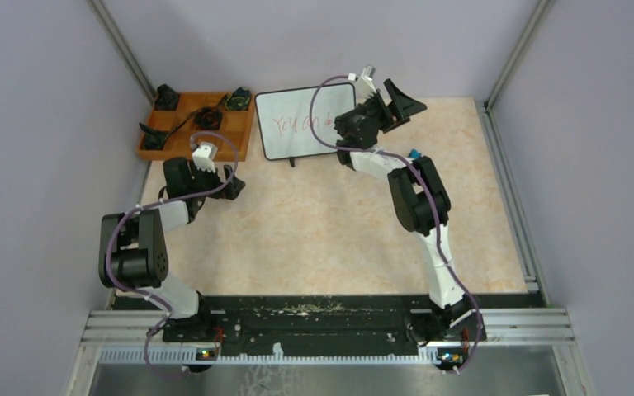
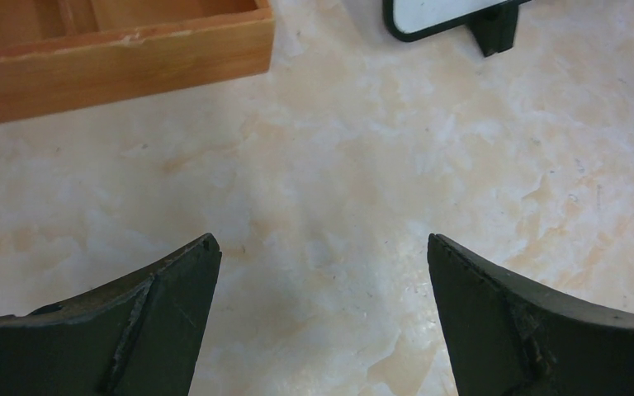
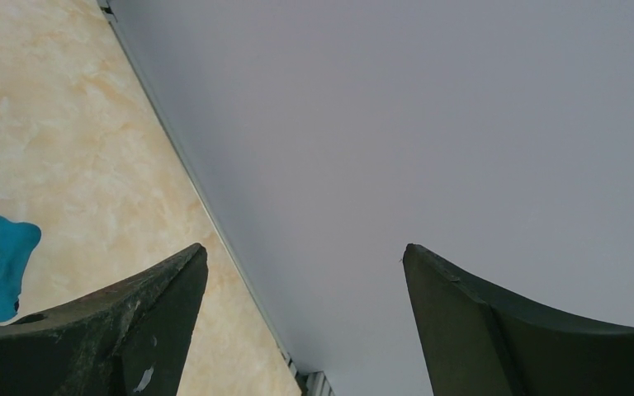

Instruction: Erase the whiteboard

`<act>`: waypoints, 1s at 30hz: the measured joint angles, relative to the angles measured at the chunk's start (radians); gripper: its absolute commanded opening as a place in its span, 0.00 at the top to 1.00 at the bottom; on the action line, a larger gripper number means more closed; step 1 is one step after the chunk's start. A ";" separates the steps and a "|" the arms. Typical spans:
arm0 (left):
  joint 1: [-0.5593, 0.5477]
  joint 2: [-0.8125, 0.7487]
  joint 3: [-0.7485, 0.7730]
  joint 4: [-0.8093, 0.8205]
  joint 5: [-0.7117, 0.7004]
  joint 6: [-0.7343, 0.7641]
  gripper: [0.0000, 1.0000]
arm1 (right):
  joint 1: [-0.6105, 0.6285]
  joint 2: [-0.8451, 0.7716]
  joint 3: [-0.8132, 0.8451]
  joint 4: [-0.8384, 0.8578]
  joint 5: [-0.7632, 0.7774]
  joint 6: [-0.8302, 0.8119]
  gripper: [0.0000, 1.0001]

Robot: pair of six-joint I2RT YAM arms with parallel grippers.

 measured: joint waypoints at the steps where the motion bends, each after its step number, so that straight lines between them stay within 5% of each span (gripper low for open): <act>1: 0.000 -0.001 -0.014 0.019 -0.016 -0.006 0.00 | -0.002 0.000 0.000 0.000 0.000 0.000 0.12; 9: -0.040 -0.058 -0.208 0.248 -0.212 -0.041 0.00 | 0.002 -0.005 0.000 0.000 0.000 0.003 0.12; 19: -0.215 -0.079 -0.373 0.578 -0.505 0.011 0.00 | 0.011 -0.097 -0.055 0.001 0.000 0.036 0.11; 30: -0.202 -0.035 -0.354 0.607 -0.656 -0.012 0.00 | 0.051 -0.186 -0.238 0.000 0.000 0.121 0.12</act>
